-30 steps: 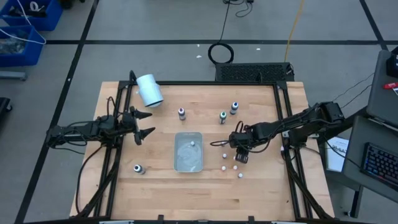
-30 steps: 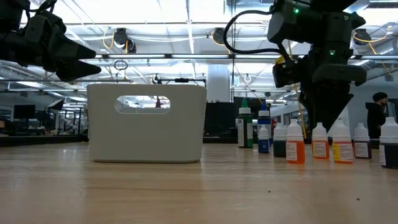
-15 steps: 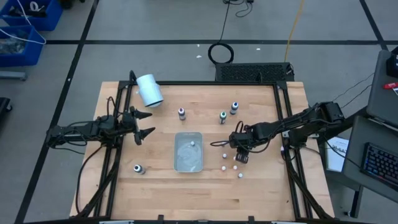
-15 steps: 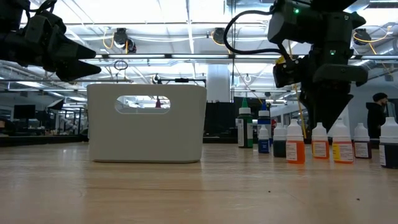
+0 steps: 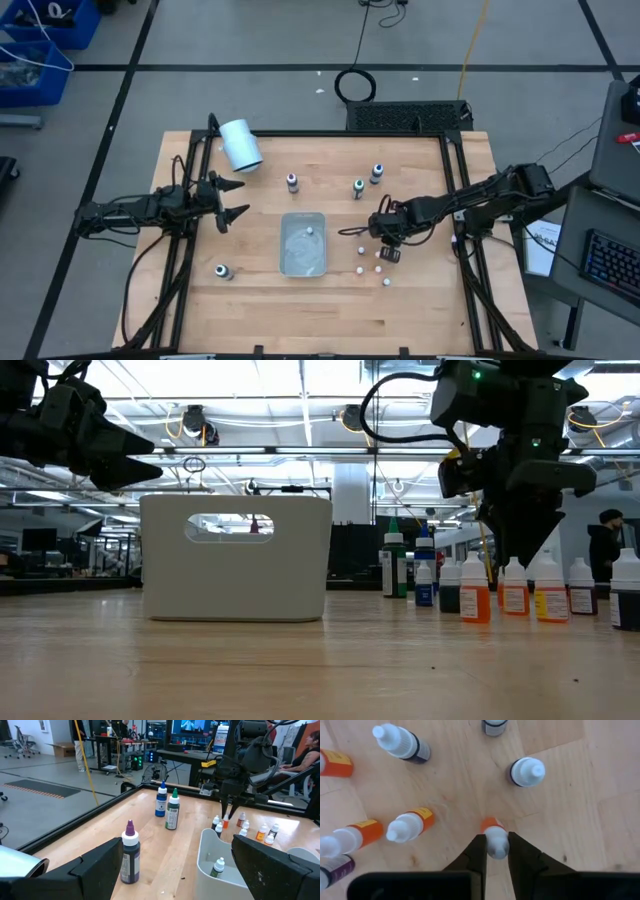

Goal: Pick & Place food coloring
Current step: Put the yellow food coloring bottle into the bin

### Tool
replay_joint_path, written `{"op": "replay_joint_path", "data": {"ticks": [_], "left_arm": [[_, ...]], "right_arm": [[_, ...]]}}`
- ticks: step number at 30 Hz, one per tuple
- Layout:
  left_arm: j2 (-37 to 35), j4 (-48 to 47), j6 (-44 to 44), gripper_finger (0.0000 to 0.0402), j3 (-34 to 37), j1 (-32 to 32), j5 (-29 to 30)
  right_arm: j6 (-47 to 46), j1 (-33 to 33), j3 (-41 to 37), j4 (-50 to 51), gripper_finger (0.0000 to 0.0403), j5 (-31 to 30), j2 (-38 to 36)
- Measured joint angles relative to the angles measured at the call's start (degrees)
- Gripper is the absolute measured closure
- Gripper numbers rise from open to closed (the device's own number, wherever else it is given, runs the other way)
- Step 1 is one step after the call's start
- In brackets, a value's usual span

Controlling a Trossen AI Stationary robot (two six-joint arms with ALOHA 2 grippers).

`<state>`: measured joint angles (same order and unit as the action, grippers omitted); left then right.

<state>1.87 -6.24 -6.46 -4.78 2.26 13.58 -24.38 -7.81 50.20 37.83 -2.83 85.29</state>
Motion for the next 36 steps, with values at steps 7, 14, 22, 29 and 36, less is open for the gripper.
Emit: {"op": "replay_joint_path", "data": {"ticks": [7,14,22,29,36], "left_arm": [[0.0,0.0,0.0,0.0037,0.0,0.0,0.0],[0.0,0.0,0.0,0.0037,0.0,0.0,0.0],[0.0,0.5,0.0,0.0037,0.0,0.0,0.0],[0.0,0.5,0.0,0.0037,0.0,0.0,0.0],[0.0,0.5,0.0,0.0037,0.0,0.0,0.0]], "right_arm": [[0.1,-0.2,5.5,7.2,0.0361,-2.9,-3.4],[6.2,-0.2,13.7,6.0,0.0361,-6.3,-5.0],[18.9,-0.2,24.4,1.3,0.0361,-4.5,3.9],[29.2,-0.2,40.0,7.0,0.0361,-2.9,16.5],[35.6,-0.1,51.3,8.7,0.0361,1.6,27.0]]}}
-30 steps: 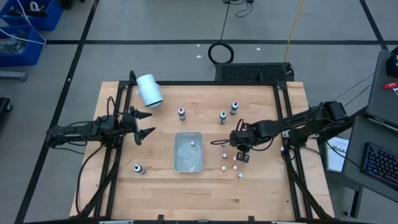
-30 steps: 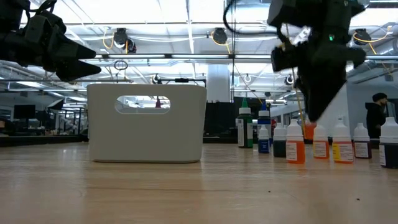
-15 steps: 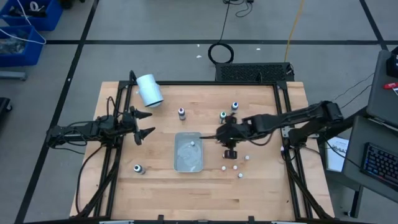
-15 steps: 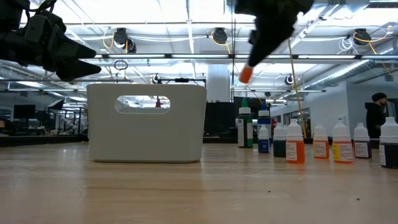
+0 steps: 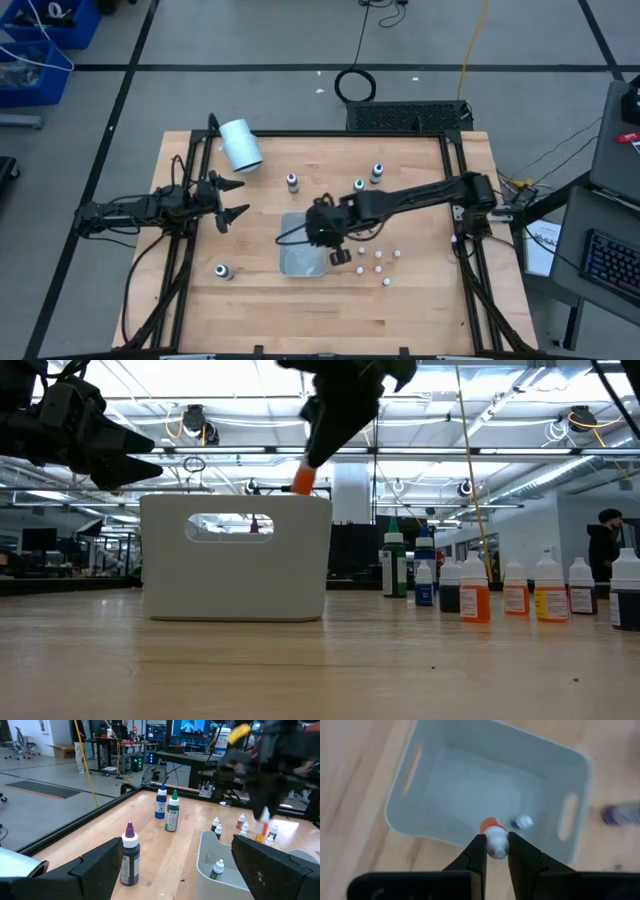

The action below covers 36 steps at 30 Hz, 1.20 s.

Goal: Pick & Place food coloring
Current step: Put the yellow food coloring bottle into the bin

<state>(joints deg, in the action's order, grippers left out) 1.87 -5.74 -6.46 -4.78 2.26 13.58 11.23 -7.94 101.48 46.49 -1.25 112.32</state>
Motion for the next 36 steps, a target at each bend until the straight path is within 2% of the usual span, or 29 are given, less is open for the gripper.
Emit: {"op": "replay_joint_path", "data": {"ticks": [7,11,14,18,23,36], "left_arm": [[0.0,0.0,0.0,0.0037,0.0,0.0,0.0],[0.0,0.0,0.0,0.0037,0.0,0.0,0.0],[0.0,0.0,0.0,0.0037,0.0,0.0,0.0],[0.0,0.0,0.0,0.0037,0.0,0.0,0.0],[0.0,0.0,0.0,0.0037,0.0,0.0,0.0],[0.0,0.7,0.0,0.0037,0.0,0.0,0.0]], "right_arm": [[3.2,0.0,4.9,1.1,0.0361,1.7,8.7],[3.4,0.0,6.6,1.2,0.0361,4.7,12.5],[4.4,-0.1,7.7,2.4,0.0361,4.4,14.4],[4.5,0.0,7.8,3.4,0.0361,3.8,14.9],[5.3,0.1,7.8,5.4,0.0361,-0.3,14.9],[7.7,1.6,7.8,4.6,0.0361,-0.1,14.9]]}}
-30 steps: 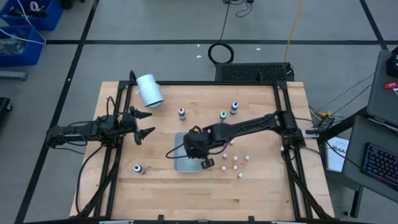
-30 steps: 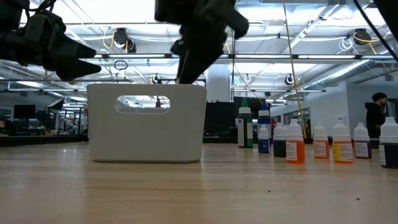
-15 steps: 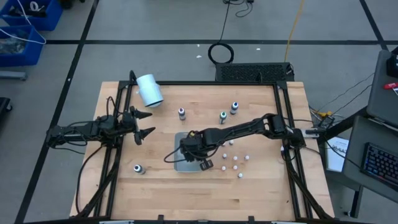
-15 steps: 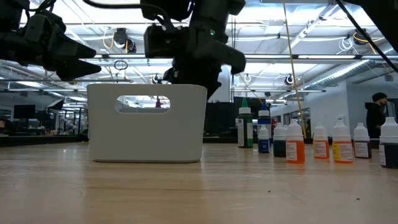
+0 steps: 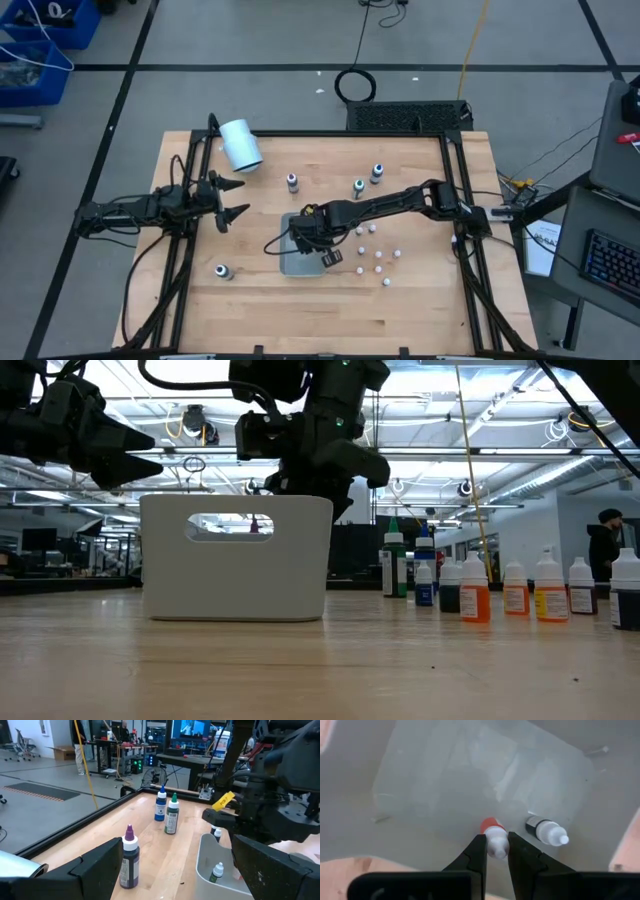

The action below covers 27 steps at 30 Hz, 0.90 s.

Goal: Pick & Place food coloring
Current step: Put the yellow food coloring bottle into the bin

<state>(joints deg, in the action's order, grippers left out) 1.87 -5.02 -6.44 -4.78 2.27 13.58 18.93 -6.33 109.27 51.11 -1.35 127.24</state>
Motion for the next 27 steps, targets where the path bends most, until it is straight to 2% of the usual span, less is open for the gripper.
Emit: {"op": "replay_joint_path", "data": {"ticks": [7,18,27], "left_arm": [[0.0,0.2,0.0,0.0037,0.0,0.0,0.0],[0.0,0.4,0.2,0.0037,0.0,0.0,0.0],[0.0,0.3,0.3,0.0037,0.0,0.0,0.0]], "right_arm": [[2.0,0.0,0.0,0.6,0.0361,1.8,0.7],[2.8,-0.1,0.0,0.1,0.0360,1.5,1.9],[0.3,-1.1,-0.1,0.1,0.0268,1.3,1.7]]}}
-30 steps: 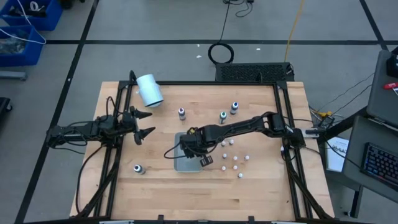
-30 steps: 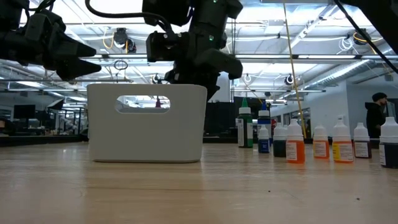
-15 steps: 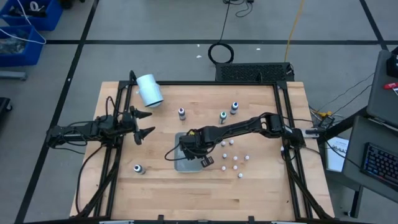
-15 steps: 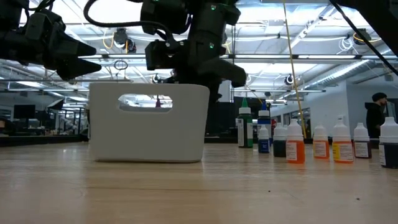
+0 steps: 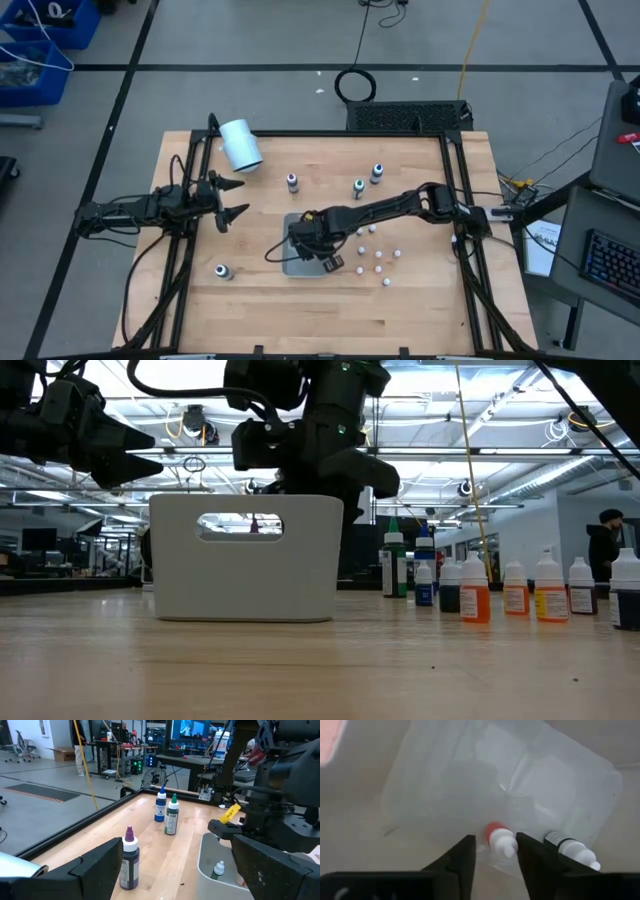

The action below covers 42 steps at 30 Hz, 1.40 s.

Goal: Pick & Place food coloring
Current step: Put the yellow food coloring bottle into the bin, then put the big green food coloring bottle into the bin

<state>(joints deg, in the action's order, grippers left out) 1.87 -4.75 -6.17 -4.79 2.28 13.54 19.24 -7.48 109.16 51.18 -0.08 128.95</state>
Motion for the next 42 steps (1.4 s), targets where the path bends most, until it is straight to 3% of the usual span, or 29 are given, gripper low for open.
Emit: {"op": "replay_joint_path", "data": {"ticks": [7,16,21,26,32,35,42], "left_arm": [[0.0,-0.1,0.0,0.0037,0.0,0.0,0.0],[0.0,-0.2,0.0,0.0037,0.0,0.0,-0.2],[0.0,-0.3,-0.1,0.0037,0.0,0.0,-0.4],[0.0,-0.2,-0.1,0.0037,0.0,0.0,-0.4],[0.0,-0.3,-0.2,0.0037,0.0,0.0,-0.5],[0.0,-0.3,-0.2,0.0037,0.0,0.0,-0.5],[0.0,-0.2,0.1,0.0037,0.0,0.0,-0.5]], "right_arm": [[-0.5,-0.6,0.0,0.2,0.0243,-1.7,-0.6],[-3.6,-2.7,0.0,5.4,0.0247,-17.8,-12.3],[-11.8,2.8,-0.8,14.3,0.0248,-24.2,-20.1],[-14.5,14.1,-11.3,14.3,0.0248,-21.9,-27.2],[-14.1,25.7,-26.7,0.0,0.0247,-6.9,-34.4],[-13.2,27.4,-30.6,-4.3,0.0247,-3.1,-36.8],[-12.1,24.7,-31.2,-4.6,0.0247,-2.9,-37.3]]}}
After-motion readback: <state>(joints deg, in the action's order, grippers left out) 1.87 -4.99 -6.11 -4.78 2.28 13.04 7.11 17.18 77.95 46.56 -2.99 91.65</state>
